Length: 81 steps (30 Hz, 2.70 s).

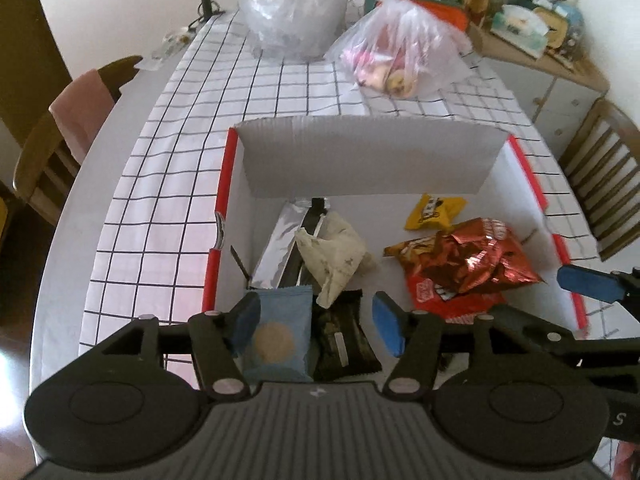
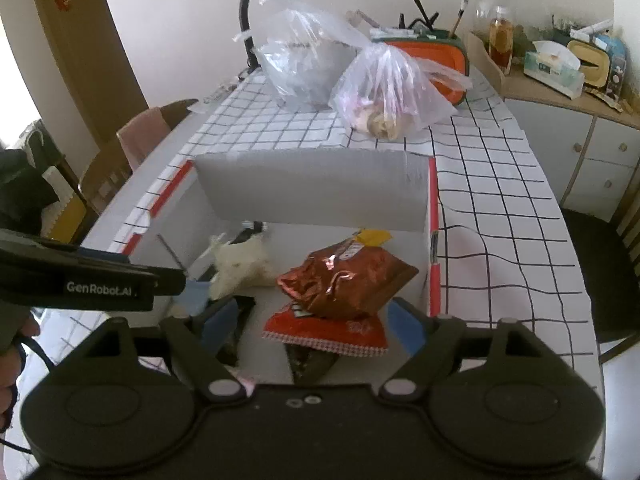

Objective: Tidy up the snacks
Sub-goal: 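Open both tools to release the snacks in the red box, then move both open tools back to the snacks left on the tablecloth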

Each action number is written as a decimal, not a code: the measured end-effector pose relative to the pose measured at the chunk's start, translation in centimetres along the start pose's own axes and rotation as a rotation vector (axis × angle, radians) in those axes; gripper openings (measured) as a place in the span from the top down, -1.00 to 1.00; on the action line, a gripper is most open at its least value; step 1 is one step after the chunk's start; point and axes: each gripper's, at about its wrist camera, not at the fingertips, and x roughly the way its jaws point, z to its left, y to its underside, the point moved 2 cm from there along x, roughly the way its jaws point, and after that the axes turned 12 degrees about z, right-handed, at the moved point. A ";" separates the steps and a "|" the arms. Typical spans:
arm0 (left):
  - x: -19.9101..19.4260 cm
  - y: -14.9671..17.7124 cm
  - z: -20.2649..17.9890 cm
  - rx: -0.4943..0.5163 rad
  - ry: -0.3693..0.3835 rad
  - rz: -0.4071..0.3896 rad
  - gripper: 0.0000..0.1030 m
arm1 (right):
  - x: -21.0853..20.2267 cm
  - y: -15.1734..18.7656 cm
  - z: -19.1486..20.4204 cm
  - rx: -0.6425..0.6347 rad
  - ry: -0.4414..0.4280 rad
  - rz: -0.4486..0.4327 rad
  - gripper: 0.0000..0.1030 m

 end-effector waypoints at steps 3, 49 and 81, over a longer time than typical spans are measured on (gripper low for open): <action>-1.4 0.8 0.0 0.015 0.020 -0.031 -0.22 | -1.5 0.7 0.6 -0.006 -0.001 -0.021 -0.75; -5.2 17.4 1.7 0.159 0.164 -0.035 -0.47 | -5.6 16.8 4.6 0.008 0.028 0.054 -0.99; 3.0 20.7 1.2 0.161 0.149 0.140 -0.47 | 0.9 19.4 9.6 -0.424 0.067 0.166 -0.11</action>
